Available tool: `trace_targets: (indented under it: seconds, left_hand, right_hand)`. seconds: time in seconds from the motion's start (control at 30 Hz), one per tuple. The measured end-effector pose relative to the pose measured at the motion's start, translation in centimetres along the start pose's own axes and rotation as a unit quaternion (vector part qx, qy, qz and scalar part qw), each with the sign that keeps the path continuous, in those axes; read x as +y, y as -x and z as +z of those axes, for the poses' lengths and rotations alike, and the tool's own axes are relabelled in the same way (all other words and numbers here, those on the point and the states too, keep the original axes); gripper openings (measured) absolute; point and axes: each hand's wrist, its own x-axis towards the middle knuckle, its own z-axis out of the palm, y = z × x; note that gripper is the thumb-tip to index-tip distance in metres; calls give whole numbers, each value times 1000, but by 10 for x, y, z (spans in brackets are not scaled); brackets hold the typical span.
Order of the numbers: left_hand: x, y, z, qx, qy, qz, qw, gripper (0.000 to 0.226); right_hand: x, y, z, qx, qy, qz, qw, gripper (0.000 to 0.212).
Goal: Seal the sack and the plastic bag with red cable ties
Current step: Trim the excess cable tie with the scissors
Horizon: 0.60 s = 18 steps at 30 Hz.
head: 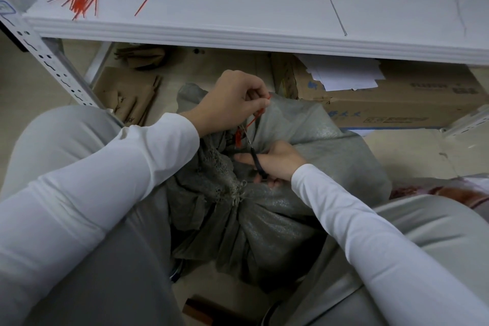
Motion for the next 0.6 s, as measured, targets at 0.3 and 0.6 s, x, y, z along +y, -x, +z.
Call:
trace_targets:
  seconds: [0.3, 0.6]
  left_hand:
    - [5, 3, 3, -13, 36, 0, 999, 7]
    - [-1, -5, -1, -27, 21, -38, 999, 8]
  right_hand:
    - [-3, 0, 4, 20, -19, -6, 1000, 48]
    - [1, -3, 10, 15, -73, -33, 997, 38]
